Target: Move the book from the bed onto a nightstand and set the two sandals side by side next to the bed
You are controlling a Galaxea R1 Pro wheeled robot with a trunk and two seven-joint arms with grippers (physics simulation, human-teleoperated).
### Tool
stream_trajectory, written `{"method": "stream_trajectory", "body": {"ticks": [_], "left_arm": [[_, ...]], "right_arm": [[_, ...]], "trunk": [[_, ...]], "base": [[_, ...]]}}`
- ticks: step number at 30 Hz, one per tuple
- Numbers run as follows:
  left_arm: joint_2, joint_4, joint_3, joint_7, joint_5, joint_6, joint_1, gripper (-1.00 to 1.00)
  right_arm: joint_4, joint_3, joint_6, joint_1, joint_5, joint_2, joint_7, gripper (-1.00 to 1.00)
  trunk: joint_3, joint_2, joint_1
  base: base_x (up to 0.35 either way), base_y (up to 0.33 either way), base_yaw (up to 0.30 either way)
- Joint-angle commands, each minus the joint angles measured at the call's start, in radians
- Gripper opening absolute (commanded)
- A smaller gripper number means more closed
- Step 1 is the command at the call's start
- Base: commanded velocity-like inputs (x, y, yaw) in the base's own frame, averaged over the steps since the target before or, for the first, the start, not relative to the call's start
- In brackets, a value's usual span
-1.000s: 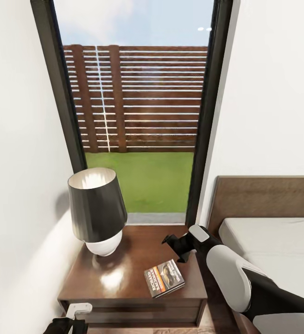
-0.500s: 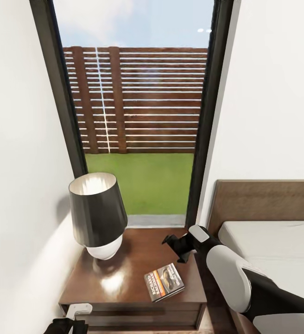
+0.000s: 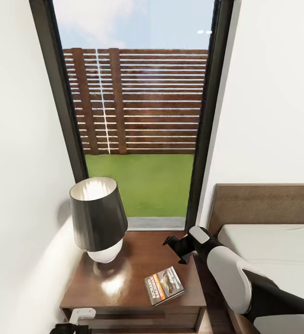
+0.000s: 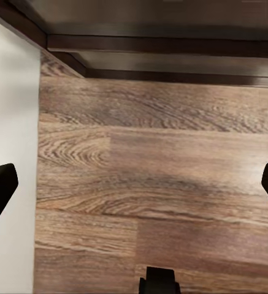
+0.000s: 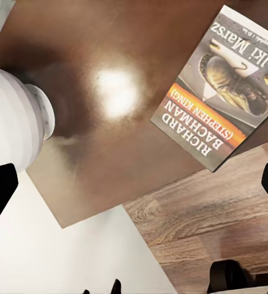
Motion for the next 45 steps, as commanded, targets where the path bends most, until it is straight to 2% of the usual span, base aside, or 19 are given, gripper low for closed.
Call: {"method": "stream_trajectory", "body": {"ticks": [1,11,15,20,25,29,37,40,45], "left_arm": [[-0.001,-0.001,0.006,-0.004,-0.007,-0.002,0.0,1.0],[0.003,0.08,0.006,-0.002,-0.005,-0.084,0.008,1.0],[0.005,0.106,0.006,-0.001,-0.004,-0.116,0.017,1.0],[0.005,0.118,0.006,0.0,-0.003,-0.147,0.051,1.0],[0.007,0.123,0.006,0.0,-0.003,-0.161,0.09,1.0],[0.007,0.124,0.006,0.0,-0.004,-0.197,0.13,1.0],[0.007,0.125,0.005,0.006,-0.007,-0.233,0.171,1.0],[0.007,0.125,0.005,0.012,-0.007,-0.252,0.189,1.0],[0.007,0.126,0.004,0.026,-0.008,-0.275,0.201,1.0]], "right_arm": [[-0.003,0.001,0.001,0.0,-0.01,0.0,-0.01,1.0],[0.003,0.004,-0.016,0.026,-0.003,0.001,-0.01,1.0],[0.0,0.012,-0.02,0.048,0.016,-0.001,-0.01,1.0],[0.004,0.024,-0.06,0.064,0.039,0.0,-0.01,1.0],[0.012,0.028,-0.092,0.071,0.048,0.002,-0.011,1.0],[0.021,0.03,-0.105,0.083,0.055,0.001,-0.011,1.0],[0.03,0.03,-0.175,0.112,0.126,-0.001,-0.011,1.0],[0.031,0.028,-0.202,0.141,0.147,-0.005,-0.011,1.0],[0.031,0.028,-0.217,0.179,0.159,-0.011,-0.011,1.0]], "trunk": [[0.002,0.007,-0.004],[0.034,0.077,-0.042],[0.046,0.105,-0.058],[0.062,0.14,-0.077],[0.077,0.175,-0.096],[0.09,0.203,-0.111],[0.115,0.259,-0.142],[0.124,0.28,-0.154],[0.14,0.315,-0.173]], "base": [[0.0,0.0,0.0],[0.0,0.0,0.0],[0.0,0.0,0.0],[0.0,0.0,0.0],[0.0,0.0,0.0],[0.0,0.0,0.0],[0.0,0.0,0.0],[0.0,0.0,0.0],[0.0,0.0,0.0]]}}
